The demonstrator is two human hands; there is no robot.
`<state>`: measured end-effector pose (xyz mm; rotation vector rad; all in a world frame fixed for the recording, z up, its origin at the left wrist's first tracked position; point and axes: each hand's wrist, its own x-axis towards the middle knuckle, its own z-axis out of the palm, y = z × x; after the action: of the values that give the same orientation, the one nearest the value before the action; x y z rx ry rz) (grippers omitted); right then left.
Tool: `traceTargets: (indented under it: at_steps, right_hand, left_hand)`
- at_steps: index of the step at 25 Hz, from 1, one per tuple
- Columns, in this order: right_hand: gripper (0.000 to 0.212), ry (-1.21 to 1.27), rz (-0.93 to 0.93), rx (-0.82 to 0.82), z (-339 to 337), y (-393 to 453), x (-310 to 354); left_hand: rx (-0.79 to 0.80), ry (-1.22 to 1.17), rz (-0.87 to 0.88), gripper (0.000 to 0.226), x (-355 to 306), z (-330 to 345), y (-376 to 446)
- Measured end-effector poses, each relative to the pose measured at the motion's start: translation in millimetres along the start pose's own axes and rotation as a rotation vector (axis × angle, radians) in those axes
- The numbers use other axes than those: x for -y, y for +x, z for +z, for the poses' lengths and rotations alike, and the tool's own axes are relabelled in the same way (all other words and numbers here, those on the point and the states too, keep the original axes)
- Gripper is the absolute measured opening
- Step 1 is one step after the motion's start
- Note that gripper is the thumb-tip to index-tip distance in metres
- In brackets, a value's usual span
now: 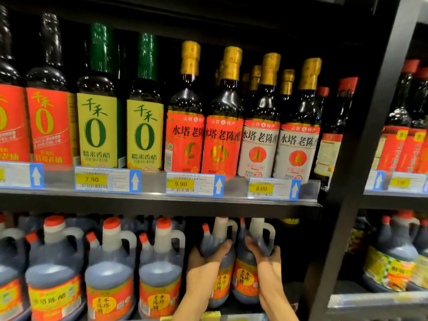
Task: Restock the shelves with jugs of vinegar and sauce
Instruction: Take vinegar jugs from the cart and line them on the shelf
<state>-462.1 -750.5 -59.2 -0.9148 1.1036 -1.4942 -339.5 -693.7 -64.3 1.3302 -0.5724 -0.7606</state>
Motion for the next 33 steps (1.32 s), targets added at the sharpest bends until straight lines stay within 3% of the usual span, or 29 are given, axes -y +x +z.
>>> traceTargets:
  at_steps: [2, 6, 10, 15, 20, 24, 26, 29, 33]
  right_hand:
    - [0.041, -0.043, -0.048, 0.038, -7, -13, -6]
    - [0.044, -0.048, -0.068, 0.098, -13, -20, -4]
    - [0.079, -0.137, -0.081, 0.073, -25, -36, -5]
    - [0.106, -0.318, -0.118, 0.041, -22, -58, -13]
    - [0.101, -0.300, -0.103, 0.036, -12, -42, -17]
    - [0.062, -0.160, -0.061, 0.222, -18, -20, -20]
    - [0.052, -0.091, -0.055, 0.304, -20, -14, -17]
    - [0.063, -0.091, -0.050, 0.328, -15, -13, -18]
    - [0.099, -0.273, -0.134, 0.204, -9, -18, -29]
  left_hand:
    - [0.038, -0.007, 0.008, 0.071, 2, -6, -3]
    - [0.075, 0.089, 0.061, 0.092, 2, -15, -12]
    - [0.017, 0.367, 0.274, 0.119, 12, -24, -47]
    - [-0.103, 0.466, 0.377, 0.107, 19, -12, -58]
    - [-0.114, 0.447, 0.374, 0.097, 21, -9, -42]
    - [-0.091, 0.416, 0.294, 0.097, 23, -7, -20]
    - [-0.071, 0.382, 0.218, 0.100, 19, -4, -6]
    - [-0.073, 0.399, 0.156, 0.107, 14, -2, 6]
    - [-0.090, 0.450, 0.199, 0.113, 22, -3, 4]
